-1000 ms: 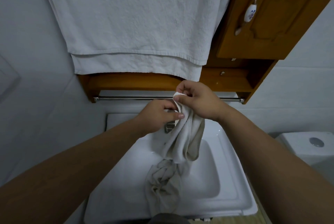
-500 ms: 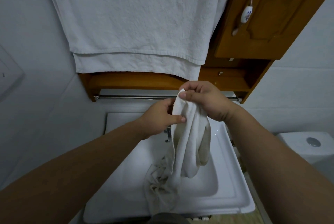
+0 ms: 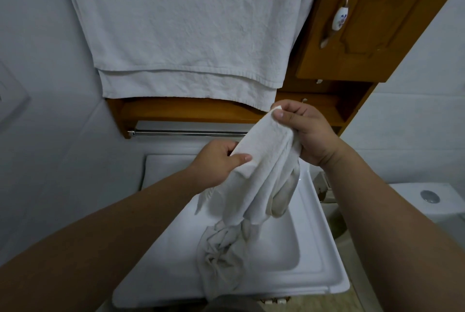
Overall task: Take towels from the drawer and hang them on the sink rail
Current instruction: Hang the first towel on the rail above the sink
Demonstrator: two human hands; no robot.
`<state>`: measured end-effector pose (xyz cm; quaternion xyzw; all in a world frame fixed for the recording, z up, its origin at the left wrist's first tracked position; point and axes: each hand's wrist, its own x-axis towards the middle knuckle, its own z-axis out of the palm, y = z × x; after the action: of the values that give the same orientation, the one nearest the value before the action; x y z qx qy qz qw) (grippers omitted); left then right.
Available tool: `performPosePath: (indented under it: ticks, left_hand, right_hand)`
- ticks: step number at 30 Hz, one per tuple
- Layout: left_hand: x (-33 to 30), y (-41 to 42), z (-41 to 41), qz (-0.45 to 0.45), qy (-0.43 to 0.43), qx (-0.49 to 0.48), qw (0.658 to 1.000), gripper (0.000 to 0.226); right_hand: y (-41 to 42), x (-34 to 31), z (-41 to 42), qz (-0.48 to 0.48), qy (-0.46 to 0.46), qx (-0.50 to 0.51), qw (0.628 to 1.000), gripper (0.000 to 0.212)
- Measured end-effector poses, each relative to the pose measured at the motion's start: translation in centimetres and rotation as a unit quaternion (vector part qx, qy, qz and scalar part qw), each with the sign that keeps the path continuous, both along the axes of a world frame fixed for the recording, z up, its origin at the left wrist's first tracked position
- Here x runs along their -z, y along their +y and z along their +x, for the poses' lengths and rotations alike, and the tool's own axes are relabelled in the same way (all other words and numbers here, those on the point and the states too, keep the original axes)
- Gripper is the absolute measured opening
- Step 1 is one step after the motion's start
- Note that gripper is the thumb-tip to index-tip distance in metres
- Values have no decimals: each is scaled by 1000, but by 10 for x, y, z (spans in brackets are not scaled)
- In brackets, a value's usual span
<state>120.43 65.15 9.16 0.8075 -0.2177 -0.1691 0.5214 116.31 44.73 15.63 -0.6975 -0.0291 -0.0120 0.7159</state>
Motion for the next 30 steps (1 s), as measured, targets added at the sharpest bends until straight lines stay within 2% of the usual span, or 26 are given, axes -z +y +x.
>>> performPosePath:
  ticks: [5,8,11,15,20,23,26,30]
  left_hand:
    - [1,6,0,54,19,12,998,18]
    - [4,3,-13,106,-14,84,991,22]
    - [7,-8,-36,149,-40,148,977,23]
    - [18,-22,-63,207,-172,207,941,23]
    - [40,-22,-79,199,-301,315,878,19]
    - [45,-18,-75,186,-318,278,887,12]
    - [45,-14,-67,179,-292,213,915,17]
    - [49,-6,-61,173,-285,142,932,25]
  right_hand:
    - [-10,3,3,-13,-11,113,993,9]
    - [-8,1,6,-29,-42,176,983,13]
    - [-4,2,8,-25,-68,191,979,13]
    - [-2,5,11,-6,-60,152,987,15]
    - [-9,1,12,159,-54,91,982,14]
    - [-15,0,11,202,-60,86,974,15]
    - [-22,2,12,235,-63,89,966,14]
    - [-32,2,15,274,-61,71,957,14]
